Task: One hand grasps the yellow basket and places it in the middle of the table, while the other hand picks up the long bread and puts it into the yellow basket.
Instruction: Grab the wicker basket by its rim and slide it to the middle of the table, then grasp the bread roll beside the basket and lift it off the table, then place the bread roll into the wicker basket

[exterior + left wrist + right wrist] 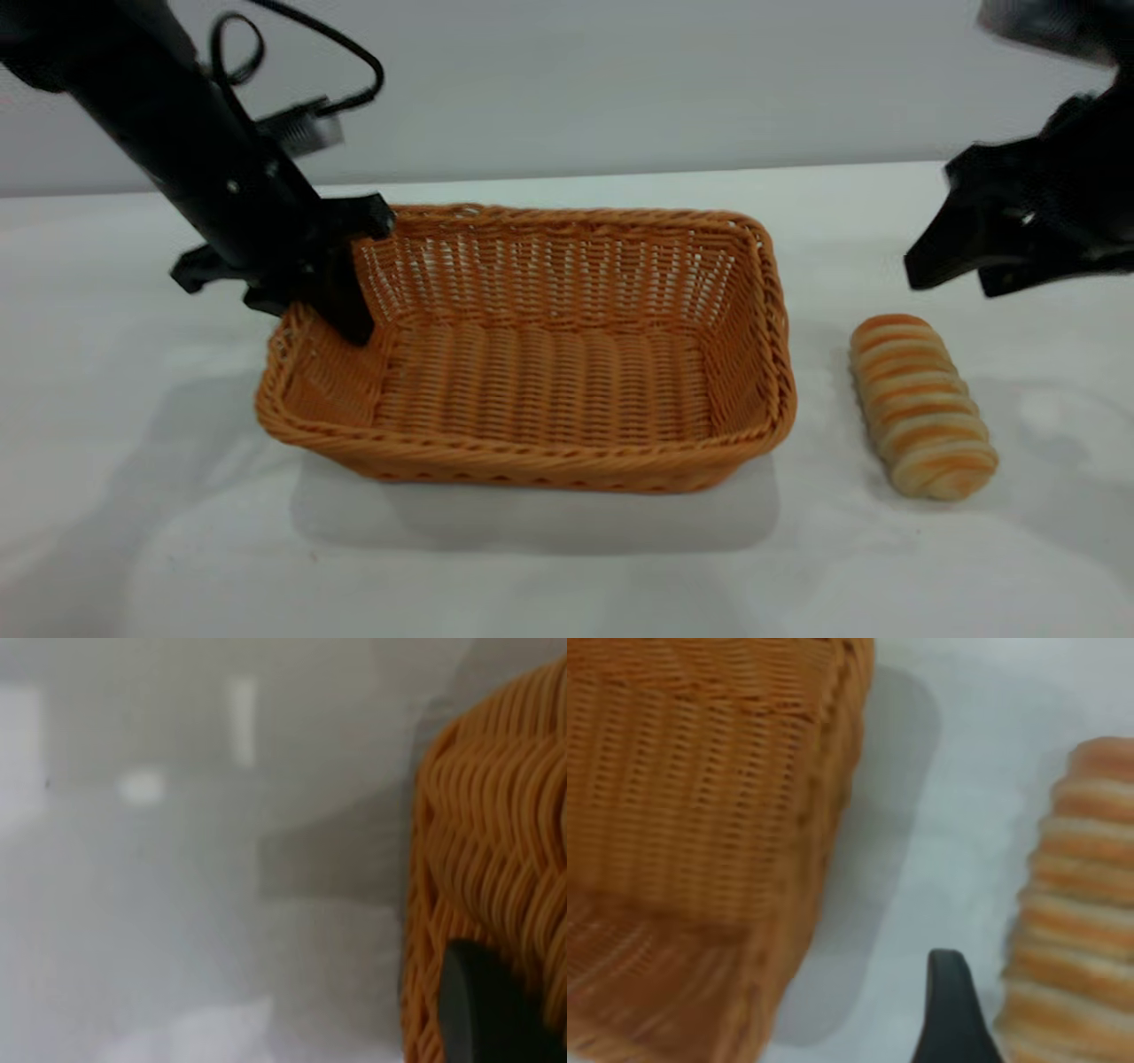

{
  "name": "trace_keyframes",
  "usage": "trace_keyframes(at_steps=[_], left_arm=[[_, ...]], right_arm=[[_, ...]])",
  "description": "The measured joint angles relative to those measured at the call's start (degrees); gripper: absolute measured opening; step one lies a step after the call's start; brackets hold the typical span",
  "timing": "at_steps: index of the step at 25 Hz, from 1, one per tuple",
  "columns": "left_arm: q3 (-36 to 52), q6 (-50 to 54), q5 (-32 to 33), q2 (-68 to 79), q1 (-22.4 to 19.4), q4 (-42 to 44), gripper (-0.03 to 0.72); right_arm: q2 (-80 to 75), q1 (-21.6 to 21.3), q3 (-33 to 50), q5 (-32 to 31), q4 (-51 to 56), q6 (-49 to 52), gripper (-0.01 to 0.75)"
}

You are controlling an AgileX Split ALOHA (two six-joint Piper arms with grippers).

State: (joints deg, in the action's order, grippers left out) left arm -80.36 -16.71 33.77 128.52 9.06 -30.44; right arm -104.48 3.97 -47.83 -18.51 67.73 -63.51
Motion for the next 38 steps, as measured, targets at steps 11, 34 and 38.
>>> trace_keyframes(at_steps=[11,34,38], left_arm=[[-1.83,0.07,4.4,3.17,-0.22,-2.63,0.386],[-1.78,0.61,23.92,-41.69,-0.24,9.78,0.582],[-1.78,2.38,27.98,-46.81,-0.24,12.61,0.582]], right_arm=[[-18.15,0.0,-8.48,8.86,0.35,-0.11,0.558],[0.29,2.12,-10.57,-10.57,-16.75,11.19,0.057],[0.16,11.64,-12.64,-8.21,-13.15,11.13,0.057]])
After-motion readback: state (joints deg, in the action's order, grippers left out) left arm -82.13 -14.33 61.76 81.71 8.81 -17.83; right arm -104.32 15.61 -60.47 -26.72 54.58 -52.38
